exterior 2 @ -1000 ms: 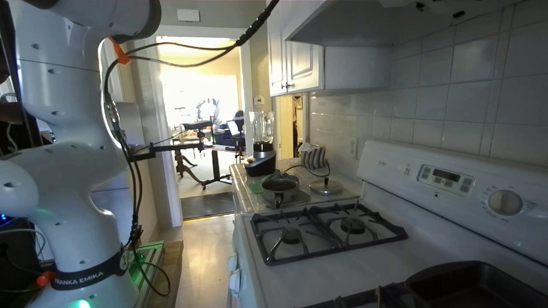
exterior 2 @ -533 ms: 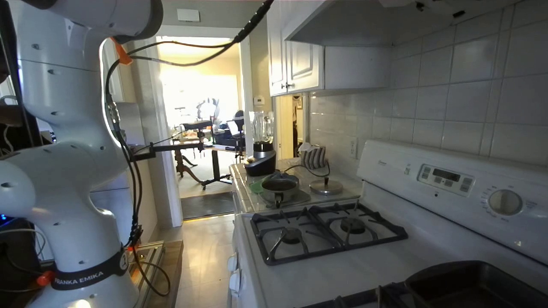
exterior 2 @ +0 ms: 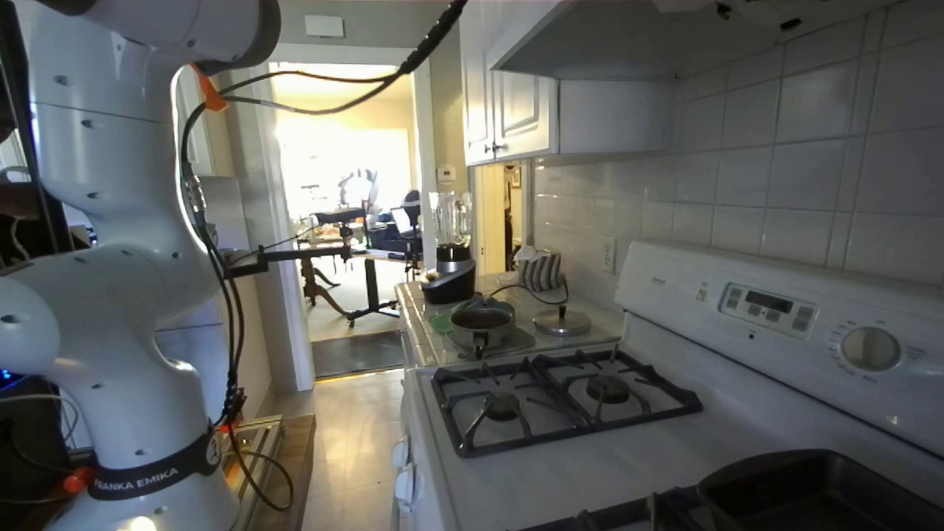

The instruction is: Turn on the light

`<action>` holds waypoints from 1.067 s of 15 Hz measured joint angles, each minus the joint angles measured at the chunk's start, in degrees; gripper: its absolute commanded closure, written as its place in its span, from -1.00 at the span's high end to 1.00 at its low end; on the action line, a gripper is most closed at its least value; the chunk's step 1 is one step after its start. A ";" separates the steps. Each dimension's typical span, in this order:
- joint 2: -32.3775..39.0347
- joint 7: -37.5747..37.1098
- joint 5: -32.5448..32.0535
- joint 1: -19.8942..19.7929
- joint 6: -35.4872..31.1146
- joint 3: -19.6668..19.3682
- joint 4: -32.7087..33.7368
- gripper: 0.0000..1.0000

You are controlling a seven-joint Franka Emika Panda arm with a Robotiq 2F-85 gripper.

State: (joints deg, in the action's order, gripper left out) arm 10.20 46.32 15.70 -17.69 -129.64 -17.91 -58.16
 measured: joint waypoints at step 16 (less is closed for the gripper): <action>-0.04 1.90 0.27 -0.03 1.40 1.16 0.00 -0.21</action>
State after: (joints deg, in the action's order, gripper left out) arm 10.15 48.22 15.98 -17.72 -128.24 -16.76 -58.16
